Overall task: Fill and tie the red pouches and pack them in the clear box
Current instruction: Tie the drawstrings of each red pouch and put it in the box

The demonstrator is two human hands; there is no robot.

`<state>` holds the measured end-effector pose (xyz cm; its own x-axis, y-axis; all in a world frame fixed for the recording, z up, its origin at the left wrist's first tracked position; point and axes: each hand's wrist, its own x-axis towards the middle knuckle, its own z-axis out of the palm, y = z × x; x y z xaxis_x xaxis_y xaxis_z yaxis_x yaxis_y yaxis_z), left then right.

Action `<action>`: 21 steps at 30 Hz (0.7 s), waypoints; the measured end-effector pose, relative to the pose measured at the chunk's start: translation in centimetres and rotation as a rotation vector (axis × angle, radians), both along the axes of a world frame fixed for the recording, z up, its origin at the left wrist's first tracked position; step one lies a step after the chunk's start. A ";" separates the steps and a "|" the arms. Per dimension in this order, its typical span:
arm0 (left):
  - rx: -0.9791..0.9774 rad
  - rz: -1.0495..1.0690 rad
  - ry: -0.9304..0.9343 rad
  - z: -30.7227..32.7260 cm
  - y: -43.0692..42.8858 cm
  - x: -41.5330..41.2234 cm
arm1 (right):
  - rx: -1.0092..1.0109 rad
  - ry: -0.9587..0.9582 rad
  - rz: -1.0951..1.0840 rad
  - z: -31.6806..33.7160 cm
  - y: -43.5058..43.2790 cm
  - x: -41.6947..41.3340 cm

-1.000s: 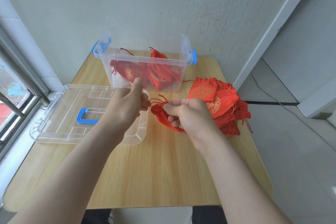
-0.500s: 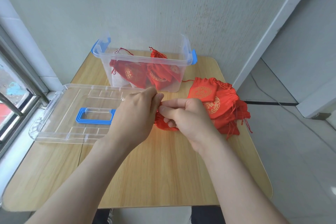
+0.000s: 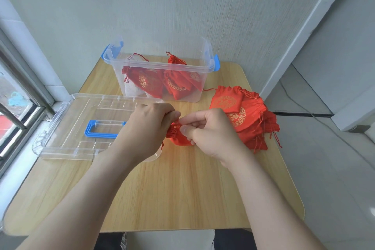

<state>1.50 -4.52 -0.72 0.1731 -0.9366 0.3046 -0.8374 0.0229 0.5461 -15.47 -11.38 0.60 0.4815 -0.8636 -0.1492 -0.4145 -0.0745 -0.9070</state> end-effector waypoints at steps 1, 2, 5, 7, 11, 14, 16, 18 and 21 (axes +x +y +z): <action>-0.008 -0.001 -0.003 -0.1 -0.1 0.0 | -0.070 0.055 -0.021 -0.1 0.0 0.2; -0.016 0.004 -0.005 -0.1 -0.1 0.0 | -0.134 0.101 -0.041 -0.2 0.0 0.3; -0.038 0.028 -0.008 0.0 -0.2 0.0 | -0.244 0.129 -0.055 -0.1 0.1 0.4; -0.045 0.035 0.004 0.2 -0.1 0.0 | -0.295 0.144 -0.049 0.1 0.2 0.3; 0.004 0.016 -0.006 0.3 -0.2 0.0 | -0.436 0.259 -0.047 -0.3 0.0 0.4; 0.063 0.010 -0.022 0.5 -0.1 -0.2 | -0.541 0.315 0.015 -0.7 0.1 0.6; 0.084 0.018 0.037 0.9 0.1 -0.2 | -0.612 0.360 0.044 -0.8 0.0 0.7; 0.103 0.025 0.098 1.3 0.4 -0.3 | -0.654 0.394 0.036 -0.8 -0.2 0.8; 0.158 0.023 0.132 1.6 0.5 -0.3 | -0.679 0.413 0.009 -0.9 -0.5 0.8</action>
